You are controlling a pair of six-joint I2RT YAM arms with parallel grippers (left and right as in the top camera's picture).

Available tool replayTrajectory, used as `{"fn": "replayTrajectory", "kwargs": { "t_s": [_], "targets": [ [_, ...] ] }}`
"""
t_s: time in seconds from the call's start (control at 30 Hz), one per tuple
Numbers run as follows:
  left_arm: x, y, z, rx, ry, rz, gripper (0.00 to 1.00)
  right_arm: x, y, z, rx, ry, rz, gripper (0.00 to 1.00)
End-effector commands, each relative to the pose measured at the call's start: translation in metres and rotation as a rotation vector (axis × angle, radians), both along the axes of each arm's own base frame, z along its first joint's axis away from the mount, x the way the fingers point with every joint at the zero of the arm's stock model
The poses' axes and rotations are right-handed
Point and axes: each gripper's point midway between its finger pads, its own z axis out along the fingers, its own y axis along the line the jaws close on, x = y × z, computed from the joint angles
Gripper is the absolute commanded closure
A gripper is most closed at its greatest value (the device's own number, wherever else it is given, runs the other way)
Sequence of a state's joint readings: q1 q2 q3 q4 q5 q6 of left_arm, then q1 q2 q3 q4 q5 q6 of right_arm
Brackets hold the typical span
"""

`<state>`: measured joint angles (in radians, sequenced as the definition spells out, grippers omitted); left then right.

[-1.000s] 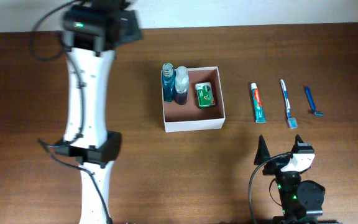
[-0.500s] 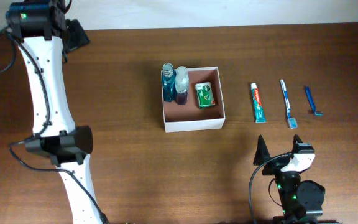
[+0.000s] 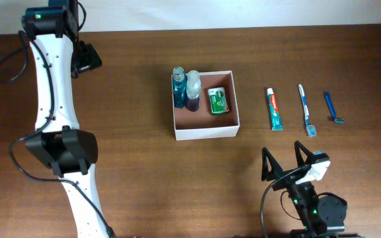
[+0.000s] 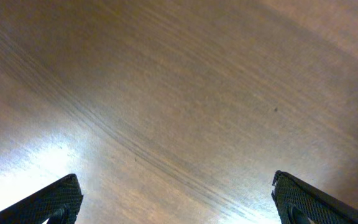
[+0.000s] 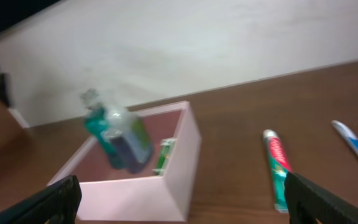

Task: Pack container
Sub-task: 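Move the right gripper over the Colgate toothpaste tube and lower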

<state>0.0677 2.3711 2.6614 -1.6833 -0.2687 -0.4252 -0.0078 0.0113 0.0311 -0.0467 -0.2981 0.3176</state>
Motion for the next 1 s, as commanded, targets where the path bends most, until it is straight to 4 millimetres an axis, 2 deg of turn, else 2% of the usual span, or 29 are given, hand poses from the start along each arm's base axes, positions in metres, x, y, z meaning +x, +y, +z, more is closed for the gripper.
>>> {"fn": "replayTrajectory", "kwargs": {
  "t_s": [0.0,0.13,0.23,0.37,0.43,0.53,0.63,0.8,0.97],
  "targets": [
    [-0.006,0.0,0.006,-0.001,0.003,-0.012,0.01,-0.007,0.018,0.011,0.012,-0.041,0.117,0.01],
    [-0.006,0.0,0.006,-0.001,0.004,-0.012,0.01,-0.011,0.018,0.042,-0.012,-0.13,0.11,0.02],
    [-0.006,0.0,0.006,-0.001,0.004,-0.012,0.01,-0.02,0.014,0.084,-0.074,-0.24,0.082,0.02],
    [-0.006,0.0,0.006,-0.001,0.004,-0.012,0.01,-0.025,-0.001,0.128,-0.125,-0.26,-0.015,0.01],
    [-0.006,0.0,0.006,-0.001,0.004,-0.012,0.01,-0.022,-0.005,0.145,-0.168,-0.236,-0.038,0.02],
    [-0.006,0.0,0.006,-0.001,0.004,-0.012,0.01,0.0,-0.013,0.168,-0.237,-0.127,-0.079,0.01],
    [-0.006,0.0,0.006,-0.001,0.004,-0.012,0.01,0.031,-0.016,0.174,-0.312,0.022,-0.067,0.01],
    [-0.006,0.0,0.006,-0.001,0.004,-0.012,0.01,0.091,-0.018,0.164,-0.385,0.393,0.01,0.02],
    [-0.006,0.0,0.006,-0.001,0.004,-0.012,0.01,0.132,-0.024,0.132,-0.396,0.733,0.046,0.02]
  ]
}}
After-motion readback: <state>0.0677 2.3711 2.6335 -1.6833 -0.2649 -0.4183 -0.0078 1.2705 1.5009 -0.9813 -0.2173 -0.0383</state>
